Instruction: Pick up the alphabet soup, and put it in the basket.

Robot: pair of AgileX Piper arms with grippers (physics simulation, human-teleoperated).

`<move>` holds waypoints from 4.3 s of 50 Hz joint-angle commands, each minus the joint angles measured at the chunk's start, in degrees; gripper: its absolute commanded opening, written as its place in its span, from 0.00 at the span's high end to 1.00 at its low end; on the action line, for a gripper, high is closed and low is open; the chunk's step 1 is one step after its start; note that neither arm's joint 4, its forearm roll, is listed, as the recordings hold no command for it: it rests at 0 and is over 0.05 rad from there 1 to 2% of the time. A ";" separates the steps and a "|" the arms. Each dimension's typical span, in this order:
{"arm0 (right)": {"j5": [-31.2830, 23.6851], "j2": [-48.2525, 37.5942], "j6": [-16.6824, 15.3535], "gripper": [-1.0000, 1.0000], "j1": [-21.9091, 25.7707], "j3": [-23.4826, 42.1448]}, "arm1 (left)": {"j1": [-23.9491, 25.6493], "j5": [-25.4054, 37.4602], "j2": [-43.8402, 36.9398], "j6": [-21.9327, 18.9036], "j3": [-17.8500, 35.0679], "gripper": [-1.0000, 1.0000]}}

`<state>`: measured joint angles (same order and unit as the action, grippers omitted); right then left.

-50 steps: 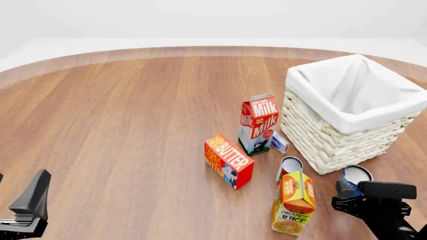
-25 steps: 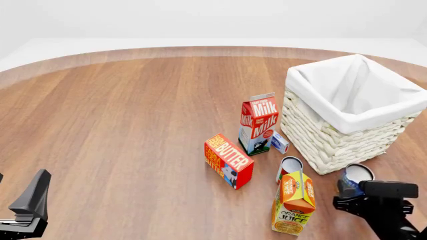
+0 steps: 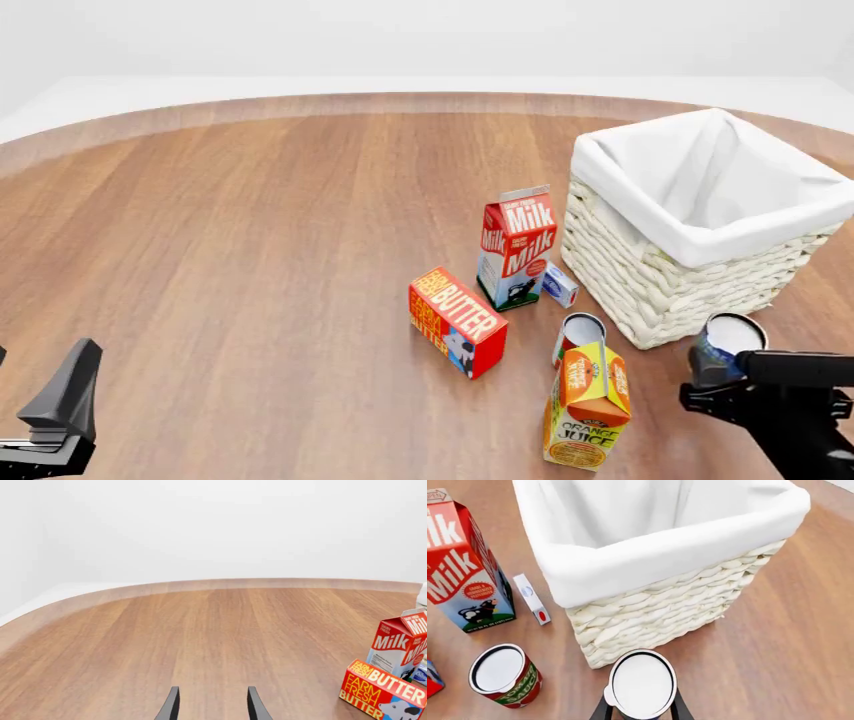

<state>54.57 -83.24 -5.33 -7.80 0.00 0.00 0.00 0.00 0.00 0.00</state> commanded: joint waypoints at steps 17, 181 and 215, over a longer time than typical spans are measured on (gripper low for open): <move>-21.52 25.16 -0.25 1.00 -0.46 0.00 | 0.00 0.00 0.00 0.00 0.00 0.00; -43.71 49.22 -5.98 1.00 3.97 22.57 | 0.00 0.00 0.00 0.00 0.00 0.00; -43.38 40.81 -5.30 1.00 5.23 30.60 | 0.00 0.00 0.00 0.00 0.00 0.00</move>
<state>10.22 -40.21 -11.51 -3.03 28.46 0.00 0.00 0.00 0.00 0.00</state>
